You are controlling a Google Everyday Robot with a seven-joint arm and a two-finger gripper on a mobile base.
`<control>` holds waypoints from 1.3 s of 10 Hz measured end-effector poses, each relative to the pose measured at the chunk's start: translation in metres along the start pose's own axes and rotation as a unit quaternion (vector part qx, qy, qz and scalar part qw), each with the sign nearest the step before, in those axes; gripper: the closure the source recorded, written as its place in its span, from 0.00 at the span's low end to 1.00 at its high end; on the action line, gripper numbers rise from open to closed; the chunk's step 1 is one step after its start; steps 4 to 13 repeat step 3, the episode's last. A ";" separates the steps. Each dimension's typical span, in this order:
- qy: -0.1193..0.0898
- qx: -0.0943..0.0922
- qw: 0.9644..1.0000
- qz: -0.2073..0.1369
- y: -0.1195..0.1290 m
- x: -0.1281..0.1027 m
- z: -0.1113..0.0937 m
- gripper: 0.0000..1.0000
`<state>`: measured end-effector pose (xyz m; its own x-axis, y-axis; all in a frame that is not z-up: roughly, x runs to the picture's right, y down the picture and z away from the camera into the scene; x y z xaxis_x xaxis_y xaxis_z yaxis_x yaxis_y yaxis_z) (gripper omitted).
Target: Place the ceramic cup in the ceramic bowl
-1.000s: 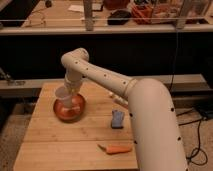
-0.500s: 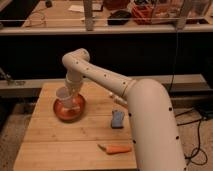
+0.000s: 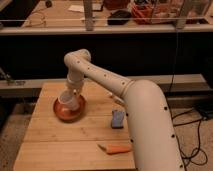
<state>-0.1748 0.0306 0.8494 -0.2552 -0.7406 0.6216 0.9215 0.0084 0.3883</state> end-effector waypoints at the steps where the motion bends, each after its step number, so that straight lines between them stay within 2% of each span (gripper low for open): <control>1: -0.001 0.007 1.000 -0.001 0.002 0.001 0.000 0.20; 3: 0.004 0.013 1.000 -0.005 0.000 0.001 -0.001 0.20; 13: 0.004 0.013 1.000 -0.005 0.000 0.001 -0.001 0.20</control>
